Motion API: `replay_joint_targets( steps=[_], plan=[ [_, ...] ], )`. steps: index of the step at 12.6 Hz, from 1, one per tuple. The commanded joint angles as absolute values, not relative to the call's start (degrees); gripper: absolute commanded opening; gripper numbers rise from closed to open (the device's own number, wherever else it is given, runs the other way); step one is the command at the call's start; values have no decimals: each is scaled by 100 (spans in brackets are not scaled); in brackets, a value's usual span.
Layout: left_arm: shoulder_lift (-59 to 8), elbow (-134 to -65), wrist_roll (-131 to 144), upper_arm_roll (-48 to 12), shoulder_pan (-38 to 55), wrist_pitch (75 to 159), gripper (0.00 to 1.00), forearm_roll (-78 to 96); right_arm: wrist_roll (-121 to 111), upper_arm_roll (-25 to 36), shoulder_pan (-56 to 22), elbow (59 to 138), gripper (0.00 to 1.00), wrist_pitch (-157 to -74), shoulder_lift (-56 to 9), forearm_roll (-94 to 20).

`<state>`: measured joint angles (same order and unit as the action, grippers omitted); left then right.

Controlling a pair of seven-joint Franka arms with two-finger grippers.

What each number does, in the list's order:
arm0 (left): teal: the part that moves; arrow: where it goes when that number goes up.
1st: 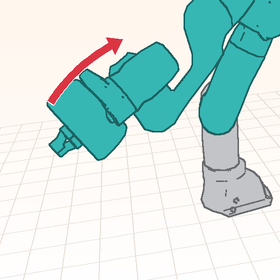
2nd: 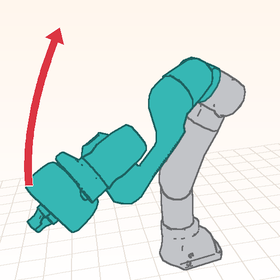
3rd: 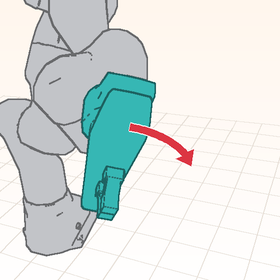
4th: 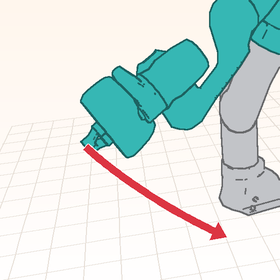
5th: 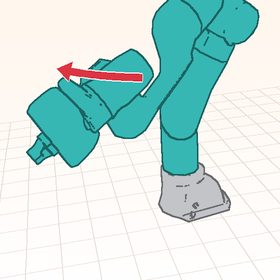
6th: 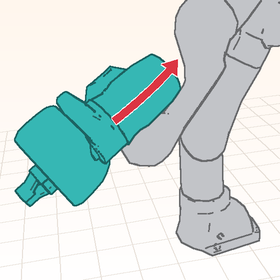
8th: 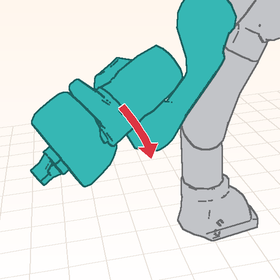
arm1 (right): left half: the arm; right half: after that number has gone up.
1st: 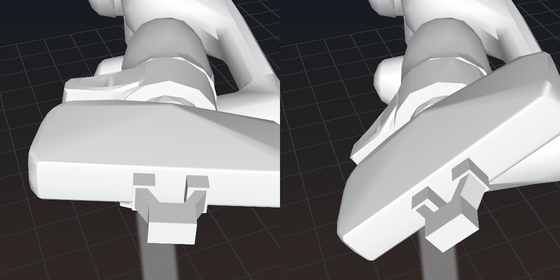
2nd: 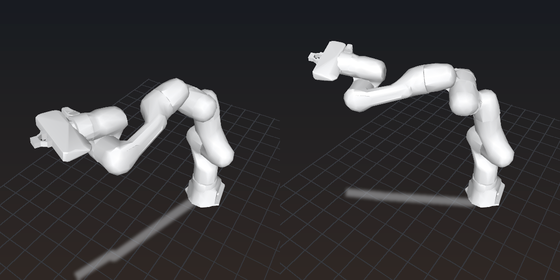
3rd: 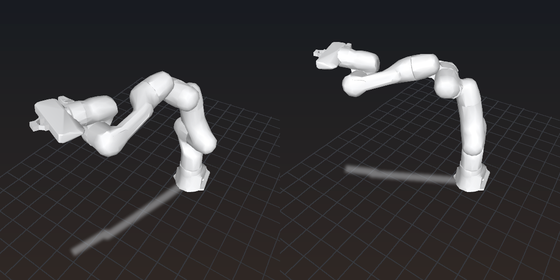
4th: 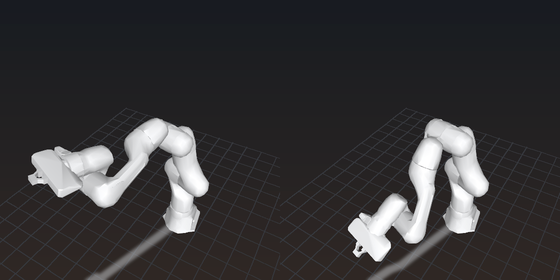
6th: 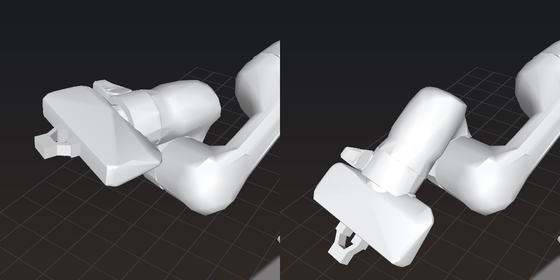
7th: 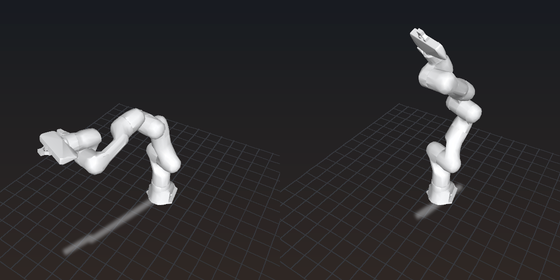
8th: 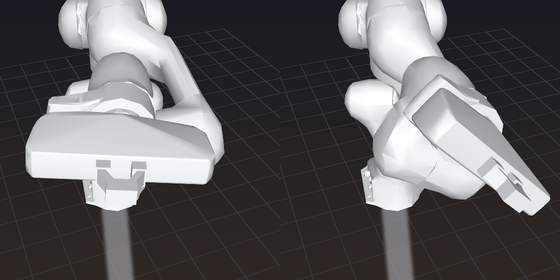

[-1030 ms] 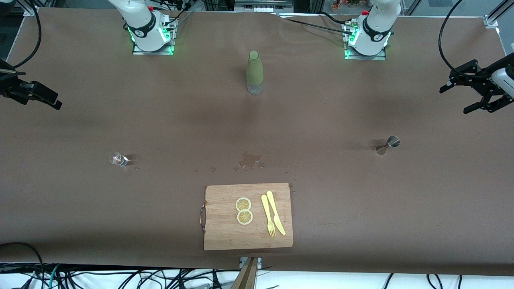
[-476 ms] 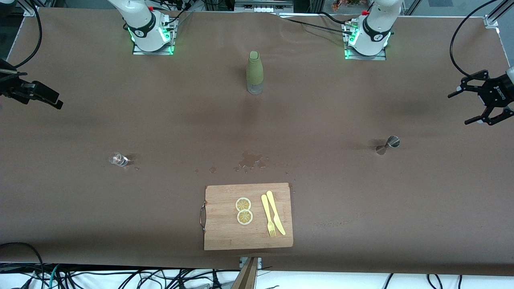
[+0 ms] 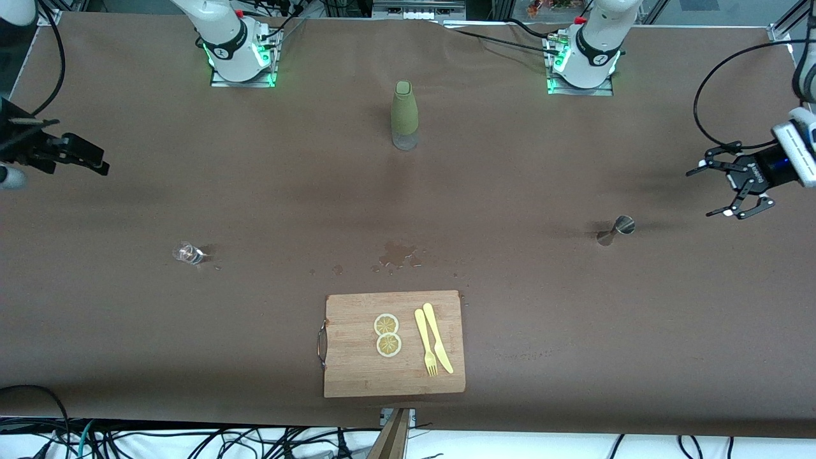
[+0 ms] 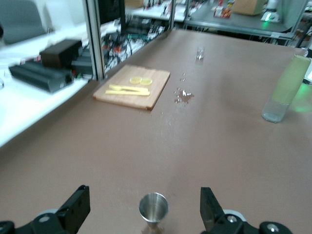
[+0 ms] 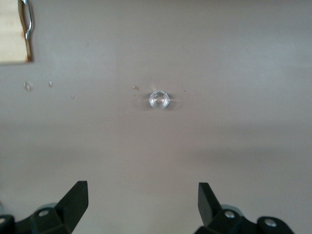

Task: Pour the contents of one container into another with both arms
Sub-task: 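Lower the left gripper to the steel jigger while the right gripper approaches the glass cup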

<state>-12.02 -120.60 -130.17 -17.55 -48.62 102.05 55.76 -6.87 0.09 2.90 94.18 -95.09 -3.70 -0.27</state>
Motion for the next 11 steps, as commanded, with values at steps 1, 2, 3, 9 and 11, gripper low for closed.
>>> replay_joint_targets(
  steps=[1, 2, 3, 9, 11],
  plan=[
    [-1782, -11962, -13929, -1819, -4939, 10230, 99, 5845, -2269, 87, 404, 9360, 100, -9545, -658, -297],
    [-1958, -11918, -14087, -1819, -4939, 10309, 99, 5845, -2938, 88, 552, 9369, 100, -9545, -755, -603],
    [-2143, -11892, -14298, -1819, -4939, 10388, 99, 5862, -3458, 88, 736, 9369, 100, -9545, -904, -894],
    [-3286, -11575, -15354, -1846, -4896, 10626, 99, 6302, -6525, 123, 1563, 9395, 100, -9589, -1625, -2862],
    [-3558, -11575, -15407, -1846, -4878, 10652, 99, 6310, -7711, 141, 1800, 9404, 100, -9580, -1941, -3451]
  ],
)
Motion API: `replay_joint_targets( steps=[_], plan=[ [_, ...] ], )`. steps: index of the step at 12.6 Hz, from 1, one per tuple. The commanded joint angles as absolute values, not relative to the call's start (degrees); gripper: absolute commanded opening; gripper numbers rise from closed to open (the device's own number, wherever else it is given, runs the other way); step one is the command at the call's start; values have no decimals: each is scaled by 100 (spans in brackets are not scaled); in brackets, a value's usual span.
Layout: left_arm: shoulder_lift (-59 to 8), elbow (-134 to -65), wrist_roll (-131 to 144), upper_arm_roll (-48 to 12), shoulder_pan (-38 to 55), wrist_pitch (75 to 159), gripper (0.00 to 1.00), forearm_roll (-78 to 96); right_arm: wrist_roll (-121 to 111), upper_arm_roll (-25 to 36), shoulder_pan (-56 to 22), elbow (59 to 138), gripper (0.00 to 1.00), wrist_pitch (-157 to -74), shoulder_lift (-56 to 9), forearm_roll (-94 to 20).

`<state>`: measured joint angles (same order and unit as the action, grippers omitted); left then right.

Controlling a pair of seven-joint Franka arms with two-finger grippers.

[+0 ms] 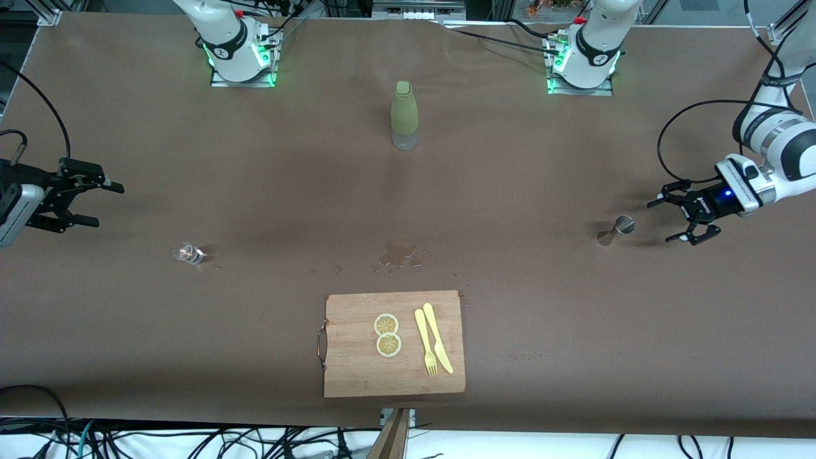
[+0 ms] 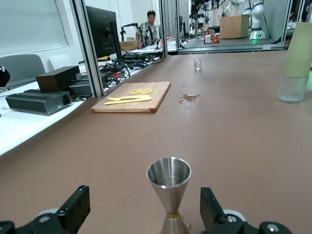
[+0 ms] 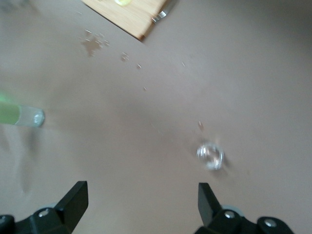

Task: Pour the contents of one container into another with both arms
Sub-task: 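Lower the left gripper to the steel jigger while the right gripper approaches the glass cup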

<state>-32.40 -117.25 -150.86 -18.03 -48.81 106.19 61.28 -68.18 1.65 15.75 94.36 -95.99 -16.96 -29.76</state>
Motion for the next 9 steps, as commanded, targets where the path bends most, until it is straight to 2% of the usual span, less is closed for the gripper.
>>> replay_joint_targets(
  steps=[1, 5, 9],
  plan=[
    [-3690, -11566, -15564, -1854, -4861, 10739, 99, 6398, -8274, 141, 1950, 9413, 100, -9545, -2125, -3776],
    [-3990, -11566, -16049, -1846, -4562, 10925, 99, 6917, -10199, 141, 2381, 9431, 100, -9309, -2767, -4568],
    [-4166, -11566, -16304, -1837, -4491, 10942, 100, 7066, -12116, 290, 2461, 9422, 100, -9097, -3479, -5307]
  ],
)
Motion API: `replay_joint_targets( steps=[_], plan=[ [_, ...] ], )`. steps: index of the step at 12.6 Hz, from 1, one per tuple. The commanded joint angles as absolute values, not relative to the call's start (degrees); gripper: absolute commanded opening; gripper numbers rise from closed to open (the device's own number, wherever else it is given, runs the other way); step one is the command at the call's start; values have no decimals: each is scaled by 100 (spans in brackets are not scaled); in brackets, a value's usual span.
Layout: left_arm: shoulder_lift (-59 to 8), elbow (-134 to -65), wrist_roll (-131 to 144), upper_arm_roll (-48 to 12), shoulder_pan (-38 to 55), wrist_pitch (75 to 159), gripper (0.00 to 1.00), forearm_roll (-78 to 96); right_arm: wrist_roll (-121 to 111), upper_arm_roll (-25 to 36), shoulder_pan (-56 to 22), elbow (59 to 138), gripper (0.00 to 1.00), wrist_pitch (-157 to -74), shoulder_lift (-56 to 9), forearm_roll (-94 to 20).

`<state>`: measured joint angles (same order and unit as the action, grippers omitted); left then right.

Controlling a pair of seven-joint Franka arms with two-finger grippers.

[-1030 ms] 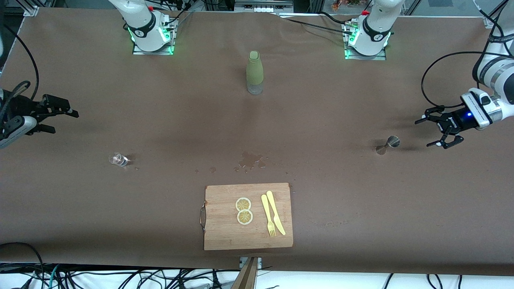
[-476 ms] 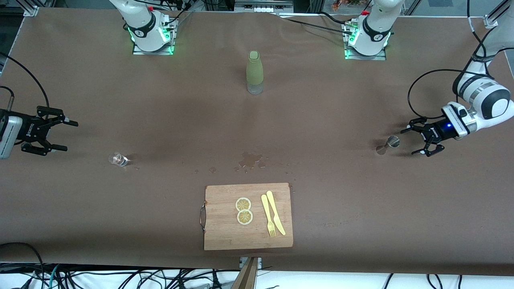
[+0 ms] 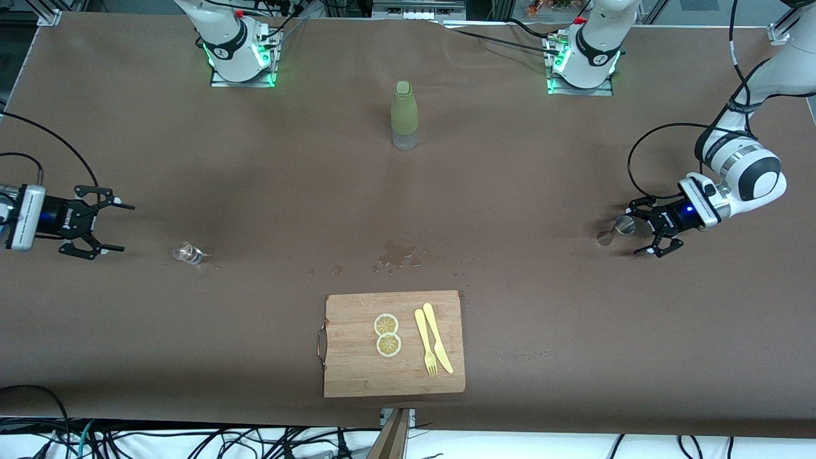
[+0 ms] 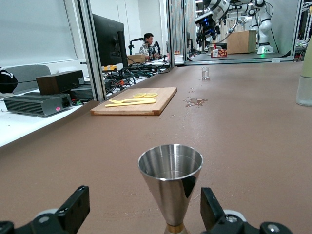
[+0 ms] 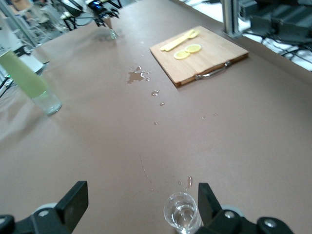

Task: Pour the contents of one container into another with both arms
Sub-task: 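Lower the left gripper to the steel jigger while the right gripper approaches the glass cup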

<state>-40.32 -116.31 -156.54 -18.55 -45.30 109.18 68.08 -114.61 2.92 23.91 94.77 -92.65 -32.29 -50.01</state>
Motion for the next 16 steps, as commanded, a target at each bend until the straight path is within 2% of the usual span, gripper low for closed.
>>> replay_joint_targets(
  steps=[1, 6, 13, 14, 16],
  plan=[
    [-4227, -11566, -16356, -1846, -4491, 10951, 100, 7084, -12407, 299, 2487, 9404, 100, -9097, -3663, -5483],
    [-4438, -11575, -16506, -1837, -4422, 11021, 100, 7207, -12990, 299, 2496, 9098, 100, -9193, -4428, -5687],
    [-4597, -11628, -16471, -1837, -4281, 10995, 99, 7382, -13140, 290, 2409, 8649, 100, -9658, -5132, -5958],
    [-4597, -11628, -16479, -1837, -4254, 10995, 93, 7418, -13131, 290, 2339, 8648, 100, -9746, -5142, -6046],
    [-4579, -11584, -16479, -1846, -4236, 10978, 75, 7427, -13122, 264, 2242, 8657, 100, -9948, -5185, -6082]
  ],
)
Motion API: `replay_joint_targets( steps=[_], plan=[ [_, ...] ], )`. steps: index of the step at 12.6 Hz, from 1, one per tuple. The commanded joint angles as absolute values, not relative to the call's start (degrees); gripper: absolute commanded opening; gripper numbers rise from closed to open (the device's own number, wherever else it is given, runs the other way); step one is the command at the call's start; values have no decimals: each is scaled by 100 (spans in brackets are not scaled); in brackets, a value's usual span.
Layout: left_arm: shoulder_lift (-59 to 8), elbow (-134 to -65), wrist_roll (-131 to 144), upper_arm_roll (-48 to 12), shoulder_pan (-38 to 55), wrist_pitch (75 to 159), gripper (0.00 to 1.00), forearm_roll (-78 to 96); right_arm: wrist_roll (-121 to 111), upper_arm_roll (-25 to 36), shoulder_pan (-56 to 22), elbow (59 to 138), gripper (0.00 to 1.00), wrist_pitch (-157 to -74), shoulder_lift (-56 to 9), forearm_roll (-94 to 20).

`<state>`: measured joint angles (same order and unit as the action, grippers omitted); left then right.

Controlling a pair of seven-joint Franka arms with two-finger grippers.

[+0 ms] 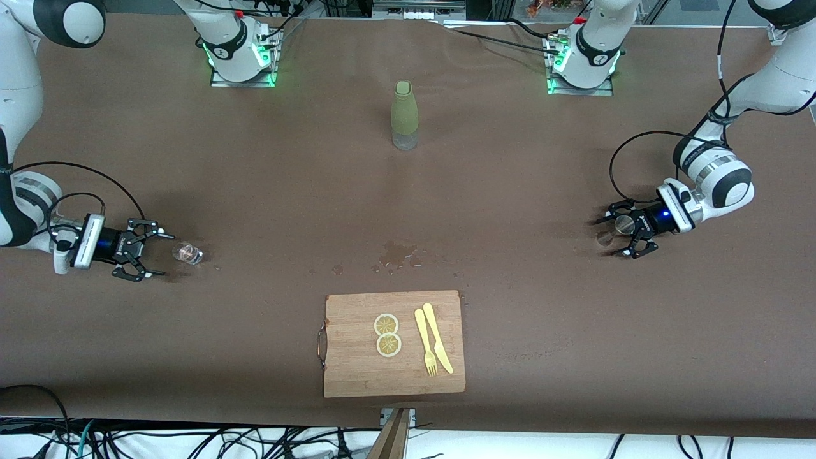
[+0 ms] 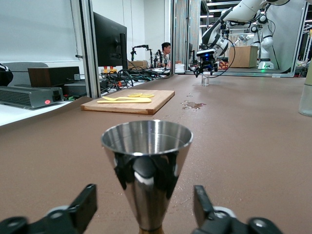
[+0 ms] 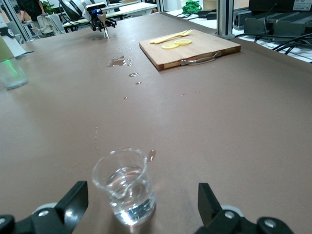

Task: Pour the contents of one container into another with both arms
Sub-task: 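Grasp the jigger with the left gripper while the right gripper grasps the cup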

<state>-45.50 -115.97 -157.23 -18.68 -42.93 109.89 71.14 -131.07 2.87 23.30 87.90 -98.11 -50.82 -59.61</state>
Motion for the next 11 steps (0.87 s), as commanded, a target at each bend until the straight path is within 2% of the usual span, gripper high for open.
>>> replay_joint_targets(
  steps=[1, 4, 6, 9, 10, 11],
  plan=[
    [-4579, -11575, -16479, -1846, -4236, 10969, 66, 7427, -13122, 264, 2180, 8657, 100, -9949, -5238, -6108],
    [-4588, -11575, -16479, -1846, -4236, 10960, 48, 7427, -13078, 246, 2083, 8657, 100, -9967, -5265, -6143],
    [-4588, -11575, -16480, -1846, -4236, 10960, 28, 7427, -13139, 255, 2065, 8657, 100, -9967, -5291, -6144],
    [-4579, -11566, -16453, -1846, -4193, 10934, 6, 7427, -13140, 255, 2057, 8666, 100, -9967, -5317, -6135],
    [-4570, -11566, -16427, -1854, -4192, 10873, 0, 7427, -13140, 255, 2057, 8675, 100, -9958, -5343, -6143],
    [-4562, -11566, -16375, -1863, -4175, 10855, 0, 7418, -13140, 255, 2048, 8675, 100, -9915, -5344, -6144]
  ],
)
